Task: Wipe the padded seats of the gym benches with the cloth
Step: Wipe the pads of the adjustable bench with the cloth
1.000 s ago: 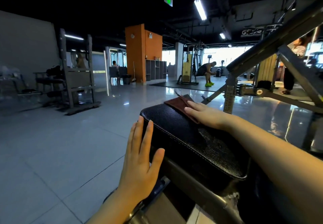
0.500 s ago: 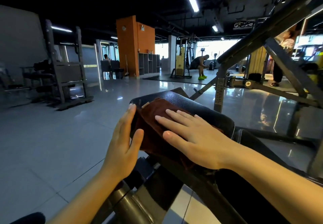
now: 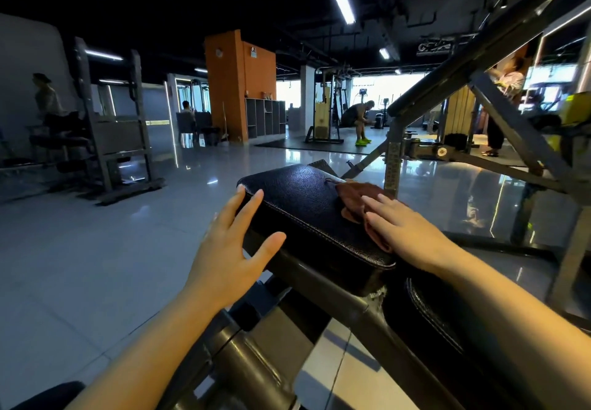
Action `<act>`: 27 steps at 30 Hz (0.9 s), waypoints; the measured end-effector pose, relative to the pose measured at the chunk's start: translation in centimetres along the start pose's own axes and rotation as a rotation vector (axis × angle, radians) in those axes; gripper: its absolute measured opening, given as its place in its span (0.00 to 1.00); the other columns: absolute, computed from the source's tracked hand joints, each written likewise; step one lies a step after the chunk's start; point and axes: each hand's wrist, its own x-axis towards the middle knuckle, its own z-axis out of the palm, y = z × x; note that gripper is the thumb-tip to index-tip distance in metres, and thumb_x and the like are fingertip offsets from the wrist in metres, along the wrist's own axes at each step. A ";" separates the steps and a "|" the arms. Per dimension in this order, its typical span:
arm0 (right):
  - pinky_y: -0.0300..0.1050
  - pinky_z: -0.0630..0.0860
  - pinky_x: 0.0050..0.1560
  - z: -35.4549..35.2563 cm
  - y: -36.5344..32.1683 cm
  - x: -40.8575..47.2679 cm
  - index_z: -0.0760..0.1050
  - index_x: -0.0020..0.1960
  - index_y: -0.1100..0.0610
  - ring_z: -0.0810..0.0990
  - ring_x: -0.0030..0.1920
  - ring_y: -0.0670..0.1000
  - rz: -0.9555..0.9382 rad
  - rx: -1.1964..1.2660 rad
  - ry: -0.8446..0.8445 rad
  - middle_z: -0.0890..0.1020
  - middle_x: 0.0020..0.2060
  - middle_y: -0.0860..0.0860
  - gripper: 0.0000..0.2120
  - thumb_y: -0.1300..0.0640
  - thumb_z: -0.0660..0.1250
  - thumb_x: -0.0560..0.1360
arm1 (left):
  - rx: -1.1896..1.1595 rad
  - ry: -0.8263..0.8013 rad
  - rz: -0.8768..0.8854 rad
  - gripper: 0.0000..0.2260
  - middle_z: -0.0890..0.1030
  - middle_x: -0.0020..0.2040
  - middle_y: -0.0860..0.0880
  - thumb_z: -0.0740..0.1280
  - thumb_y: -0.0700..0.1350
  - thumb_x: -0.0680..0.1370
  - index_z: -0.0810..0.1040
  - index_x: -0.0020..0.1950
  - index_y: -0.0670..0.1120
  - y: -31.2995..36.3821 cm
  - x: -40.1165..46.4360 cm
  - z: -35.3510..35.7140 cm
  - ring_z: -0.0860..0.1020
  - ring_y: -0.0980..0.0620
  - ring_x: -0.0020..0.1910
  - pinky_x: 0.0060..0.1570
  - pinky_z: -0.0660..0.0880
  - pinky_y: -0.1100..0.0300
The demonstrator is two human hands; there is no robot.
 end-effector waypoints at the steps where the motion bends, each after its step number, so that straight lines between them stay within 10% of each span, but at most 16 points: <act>1: 0.54 0.46 0.78 0.2 -1.0 -0.8 0.53 0.78 0.42 0.49 0.79 0.48 -0.019 -0.010 0.006 0.52 0.79 0.46 0.23 0.43 0.47 0.83 | -0.008 0.000 -0.006 0.34 0.46 0.78 0.64 0.49 0.74 0.69 0.50 0.74 0.68 0.0 0.1 -0.1 0.53 0.51 0.78 0.72 0.62 0.40; 11: 0.48 0.43 0.77 4.4 -6.2 -8.6 0.47 0.78 0.40 0.50 0.79 0.49 -0.203 -0.211 0.220 0.53 0.79 0.46 0.36 0.33 0.30 0.73 | 0.011 0.000 -0.006 0.25 0.51 0.76 0.59 0.50 0.61 0.82 0.53 0.78 0.57 2.8 -0.6 -2.1 0.45 0.65 0.72 0.75 0.45 0.55; 16: 0.52 0.75 0.61 3.6 -4.2 -9.9 0.72 0.71 0.51 0.78 0.65 0.55 -0.282 -0.347 0.383 0.77 0.66 0.52 0.24 0.44 0.54 0.79 | 0.080 -0.005 0.099 0.26 0.46 0.78 0.62 0.52 0.64 0.79 0.49 0.75 0.63 3.7 -3.9 -2.6 0.43 0.66 0.75 0.72 0.40 0.59; 19: 0.56 0.75 0.61 3.6 -2.6 -9.7 0.69 0.73 0.54 0.76 0.66 0.57 -0.293 -0.357 0.363 0.76 0.67 0.54 0.29 0.50 0.67 0.73 | 0.125 0.108 0.102 0.27 0.51 0.78 0.61 0.51 0.65 0.77 0.55 0.75 0.62 2.5 -7.4 -2.7 0.41 0.69 0.75 0.73 0.46 0.53; 27: 0.59 0.65 0.72 4.0 -6.4 -6.5 0.56 0.79 0.54 0.64 0.74 0.60 -0.205 -0.529 0.215 0.64 0.76 0.55 0.33 0.45 0.58 0.76 | 0.190 0.168 0.069 0.26 0.60 0.77 0.50 0.56 0.60 0.78 0.62 0.75 0.53 0.5 -10.4 -1.0 0.48 0.52 0.78 0.69 0.53 0.45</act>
